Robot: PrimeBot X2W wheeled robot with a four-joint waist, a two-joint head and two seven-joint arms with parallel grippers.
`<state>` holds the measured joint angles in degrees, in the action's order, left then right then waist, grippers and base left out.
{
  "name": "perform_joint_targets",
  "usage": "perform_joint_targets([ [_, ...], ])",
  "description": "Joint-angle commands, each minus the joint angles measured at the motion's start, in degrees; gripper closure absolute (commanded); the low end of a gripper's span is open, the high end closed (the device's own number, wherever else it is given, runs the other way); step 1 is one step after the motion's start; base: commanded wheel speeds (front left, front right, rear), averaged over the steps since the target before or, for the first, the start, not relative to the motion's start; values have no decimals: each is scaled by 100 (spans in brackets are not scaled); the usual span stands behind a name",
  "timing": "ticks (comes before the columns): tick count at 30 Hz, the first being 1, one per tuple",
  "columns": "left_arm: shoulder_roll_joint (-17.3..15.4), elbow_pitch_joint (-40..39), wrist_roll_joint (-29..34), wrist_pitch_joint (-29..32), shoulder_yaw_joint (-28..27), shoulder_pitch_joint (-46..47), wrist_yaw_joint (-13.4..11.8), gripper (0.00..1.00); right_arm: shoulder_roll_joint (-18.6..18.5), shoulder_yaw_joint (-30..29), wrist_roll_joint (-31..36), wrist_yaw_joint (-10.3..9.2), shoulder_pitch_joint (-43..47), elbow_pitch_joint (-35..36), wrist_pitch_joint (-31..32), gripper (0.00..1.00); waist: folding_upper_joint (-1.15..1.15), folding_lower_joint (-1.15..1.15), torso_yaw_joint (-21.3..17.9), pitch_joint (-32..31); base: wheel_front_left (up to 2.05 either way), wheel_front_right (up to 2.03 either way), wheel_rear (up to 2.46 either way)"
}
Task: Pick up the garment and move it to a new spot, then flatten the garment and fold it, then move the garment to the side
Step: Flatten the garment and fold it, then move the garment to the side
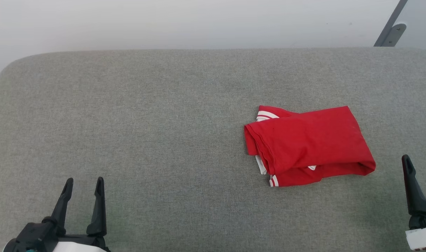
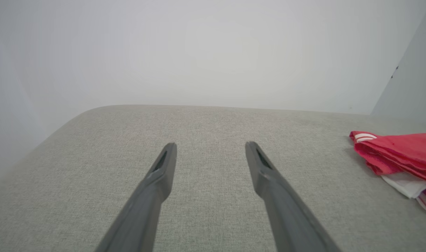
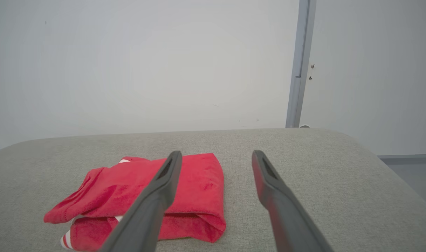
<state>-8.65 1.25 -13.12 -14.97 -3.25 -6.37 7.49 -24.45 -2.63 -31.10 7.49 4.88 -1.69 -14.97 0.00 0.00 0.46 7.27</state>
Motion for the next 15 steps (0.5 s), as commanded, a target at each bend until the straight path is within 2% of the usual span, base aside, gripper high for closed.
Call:
perform_joint_targets([
  [1,9,6,14,-28,7,-36,-3,0,27,-12,25,0,12,40,-24,0,0,0,3,3,0,0,0],
  [15,-8,83,-53,-28,57,88,-3,0,37,71,-26,1,-116,42,39,0,0,0,34,-3,0,0,0],
])
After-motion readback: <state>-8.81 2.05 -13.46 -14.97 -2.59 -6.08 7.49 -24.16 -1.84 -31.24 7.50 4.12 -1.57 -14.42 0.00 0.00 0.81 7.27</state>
